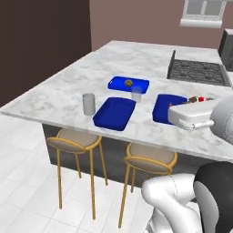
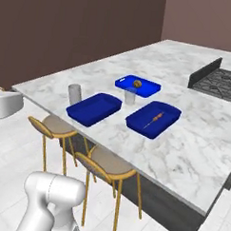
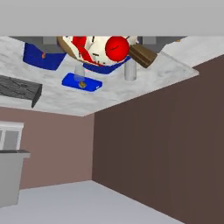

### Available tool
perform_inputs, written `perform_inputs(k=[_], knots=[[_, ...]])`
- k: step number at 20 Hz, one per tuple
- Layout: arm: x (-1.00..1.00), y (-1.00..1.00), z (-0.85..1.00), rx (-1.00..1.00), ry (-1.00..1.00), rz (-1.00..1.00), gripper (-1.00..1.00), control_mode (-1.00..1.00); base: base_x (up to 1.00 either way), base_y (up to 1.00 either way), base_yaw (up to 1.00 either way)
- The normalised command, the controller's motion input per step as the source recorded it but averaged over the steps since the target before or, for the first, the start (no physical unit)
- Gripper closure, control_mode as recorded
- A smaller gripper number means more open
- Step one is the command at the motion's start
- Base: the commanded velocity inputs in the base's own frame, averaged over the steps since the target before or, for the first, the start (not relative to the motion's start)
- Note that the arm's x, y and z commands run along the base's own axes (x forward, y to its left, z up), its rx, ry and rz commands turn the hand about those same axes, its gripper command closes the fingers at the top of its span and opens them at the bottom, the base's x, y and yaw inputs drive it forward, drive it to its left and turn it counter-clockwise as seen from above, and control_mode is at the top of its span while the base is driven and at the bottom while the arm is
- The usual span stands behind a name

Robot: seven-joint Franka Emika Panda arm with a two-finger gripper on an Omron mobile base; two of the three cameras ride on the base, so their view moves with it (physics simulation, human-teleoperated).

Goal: Take the cupcake and donut from the fridge and place them on the empty tray on the dining counter.

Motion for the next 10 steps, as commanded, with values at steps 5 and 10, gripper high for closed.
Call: perform_inputs(k=[5, 10], knots=[[0.0, 0.0, 0.0, 0.0, 0.0, 0.0, 1.0, 1.0, -0.84, 1.0, 0.01], [0.0, 0.0, 0.0, 0.0, 0.0, 0.0, 1.0, 1.0, 0.86, 0.71, -0.14]])
